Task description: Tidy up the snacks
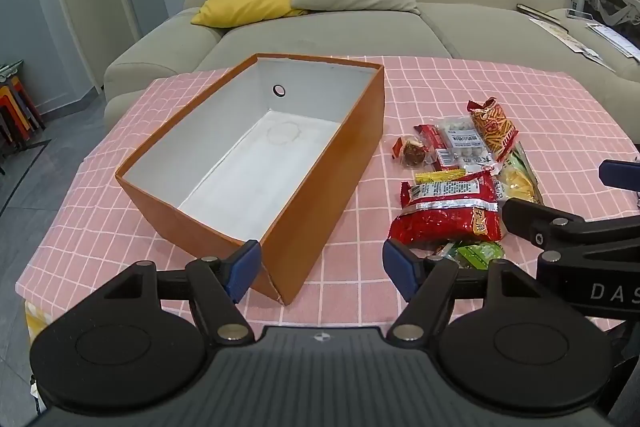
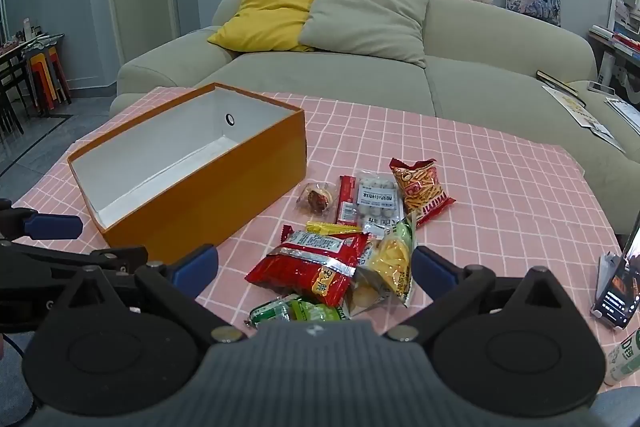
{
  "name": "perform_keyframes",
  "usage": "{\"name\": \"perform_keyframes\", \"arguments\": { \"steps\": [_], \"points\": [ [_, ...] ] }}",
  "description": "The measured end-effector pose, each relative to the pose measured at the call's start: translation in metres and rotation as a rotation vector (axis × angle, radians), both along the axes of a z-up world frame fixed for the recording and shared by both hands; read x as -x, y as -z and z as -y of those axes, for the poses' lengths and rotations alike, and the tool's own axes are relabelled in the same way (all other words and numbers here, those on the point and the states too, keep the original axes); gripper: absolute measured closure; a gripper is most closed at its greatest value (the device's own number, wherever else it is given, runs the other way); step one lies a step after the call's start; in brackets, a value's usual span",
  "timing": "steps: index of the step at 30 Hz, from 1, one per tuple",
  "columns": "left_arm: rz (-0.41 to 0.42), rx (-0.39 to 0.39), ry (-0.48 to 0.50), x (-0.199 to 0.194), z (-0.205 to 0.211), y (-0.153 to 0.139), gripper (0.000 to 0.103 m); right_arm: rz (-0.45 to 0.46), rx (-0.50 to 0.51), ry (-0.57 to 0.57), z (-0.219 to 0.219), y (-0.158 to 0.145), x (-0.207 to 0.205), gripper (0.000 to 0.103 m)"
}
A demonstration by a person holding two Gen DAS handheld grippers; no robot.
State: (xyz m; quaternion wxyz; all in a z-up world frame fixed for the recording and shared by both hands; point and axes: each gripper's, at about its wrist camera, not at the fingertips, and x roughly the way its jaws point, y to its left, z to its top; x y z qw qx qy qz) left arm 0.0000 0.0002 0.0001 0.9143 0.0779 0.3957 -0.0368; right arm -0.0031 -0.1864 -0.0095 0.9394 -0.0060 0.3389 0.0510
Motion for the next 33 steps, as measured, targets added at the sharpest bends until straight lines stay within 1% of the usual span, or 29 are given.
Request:
{"name": "perform_keyframes", "arguments": {
  "steps": [9, 13, 33],
  "points": [
    [0.001, -0.004, -0.004, -0.0005, -0.0002, 0.0001, 0.021, -0.005, 0.005, 0.000, -0.0004, 0.0000, -0.0005, 0.004],
    [-0.002, -0.005, -0.005, 0.0035, -0.0067, -0.0022, 0.021, -0.009, 0.003, -0.001, -0.0006, -0.0002, -0.0007, 0.004],
    [-0.004, -0.009, -0.006, 0.0007, -0.0063, 0.0010, 0.021, -0.013, 0.006, -0.001, 0.0004, 0.0013, -0.0001, 0.004]
  ]
}}
